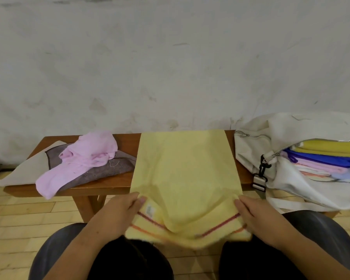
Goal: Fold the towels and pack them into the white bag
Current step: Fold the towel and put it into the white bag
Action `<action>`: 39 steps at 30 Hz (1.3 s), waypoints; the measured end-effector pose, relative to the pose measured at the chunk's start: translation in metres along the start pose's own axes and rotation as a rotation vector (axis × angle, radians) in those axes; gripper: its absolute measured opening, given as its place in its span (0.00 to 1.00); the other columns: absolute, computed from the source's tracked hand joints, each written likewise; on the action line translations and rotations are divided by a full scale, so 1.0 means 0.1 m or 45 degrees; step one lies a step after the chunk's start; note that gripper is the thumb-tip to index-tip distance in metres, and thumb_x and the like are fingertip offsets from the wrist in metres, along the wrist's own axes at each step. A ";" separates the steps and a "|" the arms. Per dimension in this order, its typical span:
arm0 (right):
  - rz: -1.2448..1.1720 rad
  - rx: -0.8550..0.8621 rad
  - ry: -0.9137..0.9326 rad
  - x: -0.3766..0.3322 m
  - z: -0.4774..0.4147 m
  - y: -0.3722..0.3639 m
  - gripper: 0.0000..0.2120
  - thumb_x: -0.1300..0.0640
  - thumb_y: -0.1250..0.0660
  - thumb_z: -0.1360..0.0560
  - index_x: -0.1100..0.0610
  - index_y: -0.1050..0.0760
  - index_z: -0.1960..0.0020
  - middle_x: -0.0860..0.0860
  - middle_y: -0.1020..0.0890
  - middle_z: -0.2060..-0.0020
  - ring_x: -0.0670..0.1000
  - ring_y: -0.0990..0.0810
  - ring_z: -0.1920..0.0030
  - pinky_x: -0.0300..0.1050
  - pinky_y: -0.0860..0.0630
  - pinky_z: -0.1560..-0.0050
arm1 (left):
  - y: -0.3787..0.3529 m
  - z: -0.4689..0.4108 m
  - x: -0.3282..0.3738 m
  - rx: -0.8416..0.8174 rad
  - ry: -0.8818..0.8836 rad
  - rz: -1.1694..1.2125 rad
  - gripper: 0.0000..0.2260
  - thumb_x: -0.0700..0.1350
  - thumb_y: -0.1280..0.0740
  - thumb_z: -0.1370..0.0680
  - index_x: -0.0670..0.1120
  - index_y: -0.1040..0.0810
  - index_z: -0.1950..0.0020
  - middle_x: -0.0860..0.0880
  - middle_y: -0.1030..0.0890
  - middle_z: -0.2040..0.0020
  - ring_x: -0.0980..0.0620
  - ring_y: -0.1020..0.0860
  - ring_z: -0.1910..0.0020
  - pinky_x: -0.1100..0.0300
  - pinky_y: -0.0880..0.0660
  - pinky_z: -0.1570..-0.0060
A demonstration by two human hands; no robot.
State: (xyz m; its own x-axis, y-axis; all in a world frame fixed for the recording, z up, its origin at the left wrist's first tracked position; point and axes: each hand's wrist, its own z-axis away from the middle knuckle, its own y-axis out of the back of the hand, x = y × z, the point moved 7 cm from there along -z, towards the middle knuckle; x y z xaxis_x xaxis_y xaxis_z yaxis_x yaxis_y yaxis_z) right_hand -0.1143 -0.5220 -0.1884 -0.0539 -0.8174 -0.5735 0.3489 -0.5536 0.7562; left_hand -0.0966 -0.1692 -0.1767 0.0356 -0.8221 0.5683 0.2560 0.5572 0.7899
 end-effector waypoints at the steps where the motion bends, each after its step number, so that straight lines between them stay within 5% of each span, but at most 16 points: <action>1: -0.033 0.026 -0.005 0.01 0.02 0.00 0.17 0.44 0.47 0.15 0.50 0.24 0.54 0.49 0.18 0.63 0.44 0.21 0.62 0.44 0.23 0.53 | -0.04 0.01 -0.01 -0.025 0.005 0.020 0.19 0.58 0.42 0.17 0.46 0.28 0.58 0.54 0.22 0.67 0.58 0.25 0.67 0.57 0.27 0.57; 8: -0.330 0.423 0.149 -0.21 -0.03 0.28 0.19 0.40 0.48 0.20 0.51 0.27 0.58 0.49 0.22 0.67 0.48 0.23 0.65 0.46 0.27 0.62 | 0.22 -0.11 0.16 0.301 -0.120 0.237 0.16 0.58 0.43 0.17 0.49 0.23 0.53 0.53 0.17 0.60 0.55 0.20 0.59 0.62 0.26 0.57; 11: -0.331 0.496 0.187 -0.29 -0.12 0.34 0.18 0.43 0.48 0.19 0.52 0.27 0.57 0.52 0.23 0.68 0.50 0.24 0.65 0.43 0.30 0.65 | 0.26 -0.18 0.28 0.327 -0.175 0.300 0.13 0.56 0.43 0.17 0.54 0.21 0.51 0.61 0.17 0.55 0.61 0.20 0.54 0.71 0.28 0.59; 16: -0.383 0.481 0.185 -0.31 -0.26 0.29 0.19 0.40 0.48 0.20 0.51 0.28 0.59 0.50 0.23 0.69 0.49 0.25 0.67 0.44 0.30 0.65 | 0.08 -0.34 0.26 0.207 -0.161 0.365 0.18 0.60 0.45 0.17 0.51 0.21 0.51 0.54 0.16 0.55 0.56 0.19 0.54 0.58 0.24 0.52; 18: -0.327 0.384 0.170 -0.29 -0.40 0.18 0.19 0.41 0.48 0.19 0.53 0.29 0.58 0.48 0.24 0.68 0.45 0.25 0.67 0.43 0.31 0.64 | -0.07 -0.46 0.27 0.097 -0.172 0.361 0.17 0.61 0.45 0.18 0.56 0.20 0.45 0.62 0.17 0.47 0.62 0.20 0.45 0.61 0.25 0.45; 20: -0.231 0.274 0.155 -0.25 -0.55 0.07 0.15 0.44 0.47 0.16 0.51 0.25 0.48 0.42 0.20 0.60 0.39 0.23 0.59 0.38 0.30 0.57 | -0.18 -0.60 0.29 0.037 -0.173 0.257 0.20 0.62 0.46 0.17 0.58 0.26 0.29 0.67 0.27 0.31 0.68 0.33 0.29 0.68 0.36 0.32; 23: -0.104 0.183 0.125 -0.23 -0.70 -0.03 0.19 0.47 0.48 0.14 0.51 0.29 0.28 0.46 0.19 0.41 0.47 0.22 0.39 0.40 0.29 0.42 | -0.33 -0.80 0.26 -0.042 -0.164 0.088 0.26 0.60 0.47 0.16 0.50 0.35 0.21 0.57 0.36 0.22 0.61 0.43 0.22 0.64 0.46 0.25; 25: -0.009 0.224 0.129 -0.25 -0.67 -0.05 0.19 0.45 0.50 0.15 0.50 0.26 0.34 0.46 0.19 0.47 0.47 0.21 0.46 0.40 0.31 0.48 | -0.35 -0.76 0.23 -0.010 -0.172 0.012 0.23 0.59 0.47 0.15 0.51 0.30 0.24 0.54 0.30 0.25 0.56 0.35 0.24 0.61 0.40 0.26; 27: 0.135 0.290 0.159 -0.26 -0.55 -0.07 0.23 0.40 0.56 0.18 0.49 0.26 0.50 0.44 0.20 0.58 0.46 0.24 0.56 0.42 0.31 0.53 | -0.31 -0.61 0.28 0.092 -0.211 -0.061 0.19 0.62 0.49 0.17 0.56 0.23 0.41 0.54 0.17 0.45 0.55 0.21 0.44 0.54 0.26 0.41; 28: 0.177 0.298 0.166 -0.25 -0.47 -0.09 0.22 0.41 0.56 0.18 0.49 0.28 0.54 0.45 0.20 0.59 0.47 0.25 0.58 0.44 0.30 0.49 | -0.28 -0.52 0.32 0.152 -0.238 -0.081 0.19 0.64 0.51 0.18 0.55 0.26 0.51 0.54 0.18 0.58 0.55 0.21 0.57 0.52 0.24 0.53; 30: 0.077 0.341 0.202 -0.25 -0.32 -0.08 0.17 0.49 0.49 0.15 0.52 0.28 0.58 0.44 0.19 0.58 0.49 0.26 0.55 0.44 0.31 0.46 | -0.19 -0.34 0.40 0.231 -0.296 -0.024 0.17 0.63 0.49 0.18 0.53 0.33 0.58 0.51 0.25 0.69 0.52 0.25 0.69 0.50 0.28 0.65; 32: -0.110 0.448 0.197 -0.24 -0.22 0.08 0.16 0.53 0.44 0.16 0.52 0.32 0.63 0.48 0.25 0.69 0.50 0.27 0.62 0.43 0.33 0.60 | -0.04 -0.23 0.48 0.275 -0.346 0.087 0.16 0.60 0.47 0.17 0.53 0.32 0.60 0.51 0.25 0.68 0.50 0.26 0.68 0.50 0.29 0.65; 34: -0.292 0.561 0.150 -0.24 -0.22 0.32 0.17 0.53 0.42 0.17 0.53 0.31 0.64 0.52 0.26 0.70 0.51 0.27 0.68 0.41 0.34 0.68 | 0.18 -0.21 0.55 0.323 -0.327 0.200 0.17 0.59 0.46 0.17 0.52 0.27 0.58 0.51 0.22 0.65 0.50 0.23 0.65 0.52 0.27 0.63; 36: -0.396 0.657 0.124 -0.26 -0.32 0.59 0.17 0.51 0.43 0.16 0.54 0.29 0.62 0.53 0.25 0.69 0.51 0.27 0.69 0.40 0.33 0.70 | 0.40 -0.29 0.58 0.402 -0.266 0.328 0.15 0.57 0.45 0.18 0.53 0.25 0.57 0.53 0.20 0.64 0.54 0.22 0.65 0.60 0.26 0.64; 39: -0.465 0.657 0.086 -0.29 -0.66 0.86 0.18 0.47 0.45 0.16 0.58 0.25 0.55 0.56 0.21 0.64 0.57 0.22 0.62 0.53 0.23 0.59 | 0.61 -0.60 0.59 0.507 -0.148 0.445 0.15 0.56 0.44 0.17 0.56 0.27 0.60 0.53 0.21 0.65 0.59 0.24 0.67 0.68 0.30 0.67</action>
State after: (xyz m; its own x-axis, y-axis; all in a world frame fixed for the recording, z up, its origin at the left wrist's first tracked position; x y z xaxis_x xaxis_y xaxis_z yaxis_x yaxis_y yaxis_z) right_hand -0.0208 -0.5355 -0.1281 -0.0190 -0.5590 -0.8290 -0.1777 -0.8140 0.5530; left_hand -0.0213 -0.1903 -0.1086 -0.0601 -0.5737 0.8168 -0.1388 0.8152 0.5624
